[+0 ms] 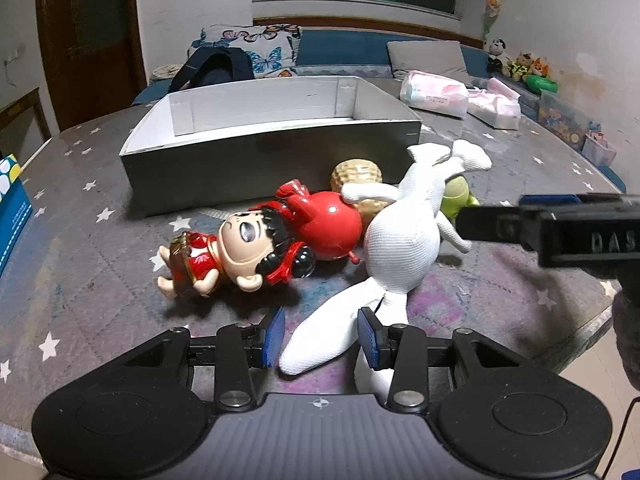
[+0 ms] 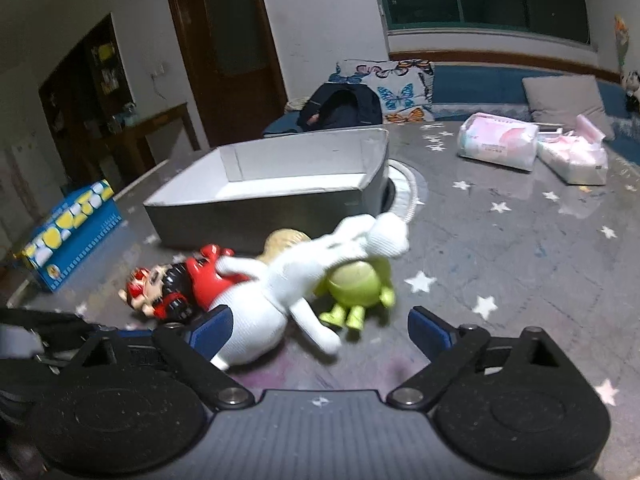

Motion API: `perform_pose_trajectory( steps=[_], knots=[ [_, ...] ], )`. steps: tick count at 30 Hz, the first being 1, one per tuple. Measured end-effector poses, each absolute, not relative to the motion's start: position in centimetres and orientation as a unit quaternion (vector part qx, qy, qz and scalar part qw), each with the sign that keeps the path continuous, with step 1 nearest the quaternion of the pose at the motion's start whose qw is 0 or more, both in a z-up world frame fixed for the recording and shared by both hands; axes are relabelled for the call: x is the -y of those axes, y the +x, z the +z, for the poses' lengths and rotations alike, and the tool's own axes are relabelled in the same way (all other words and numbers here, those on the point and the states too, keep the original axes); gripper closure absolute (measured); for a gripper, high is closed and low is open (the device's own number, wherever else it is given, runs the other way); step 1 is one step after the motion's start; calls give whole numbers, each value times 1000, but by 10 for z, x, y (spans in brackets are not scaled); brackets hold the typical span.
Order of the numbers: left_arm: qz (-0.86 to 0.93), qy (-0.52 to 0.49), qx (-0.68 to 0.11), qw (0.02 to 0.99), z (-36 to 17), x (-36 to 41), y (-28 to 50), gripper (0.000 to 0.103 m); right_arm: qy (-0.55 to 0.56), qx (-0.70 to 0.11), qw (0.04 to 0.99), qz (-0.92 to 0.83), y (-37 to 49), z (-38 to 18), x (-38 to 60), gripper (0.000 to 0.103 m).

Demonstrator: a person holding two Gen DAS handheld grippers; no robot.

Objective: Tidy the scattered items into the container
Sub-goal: 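Close the right tool on the white plush rabbit's body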

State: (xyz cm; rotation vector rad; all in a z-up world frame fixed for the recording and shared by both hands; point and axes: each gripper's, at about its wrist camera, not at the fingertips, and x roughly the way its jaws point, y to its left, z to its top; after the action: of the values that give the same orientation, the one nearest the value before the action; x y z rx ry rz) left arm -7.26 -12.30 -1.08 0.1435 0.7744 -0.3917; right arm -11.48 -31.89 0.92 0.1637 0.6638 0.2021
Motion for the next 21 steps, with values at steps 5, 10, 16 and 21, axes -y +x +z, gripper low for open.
perform_pose_trajectory(
  steps=[5,10,16,21],
  knots=[
    [-204,66,-371,904,-8,124,-70,61,102,-327,931,122,-104,12,316,11],
    [-218,61,-371,900,-7,124,-67,61,128,-337,922,141,-95,12,314,17],
    [-238,60,-379,892,-10,126,-61,61,146,-352,912,153,-85,8,312,21],
    [-252,60,-391,883,-15,128,-54,61,152,-358,908,157,-79,4,309,24]
  ],
)
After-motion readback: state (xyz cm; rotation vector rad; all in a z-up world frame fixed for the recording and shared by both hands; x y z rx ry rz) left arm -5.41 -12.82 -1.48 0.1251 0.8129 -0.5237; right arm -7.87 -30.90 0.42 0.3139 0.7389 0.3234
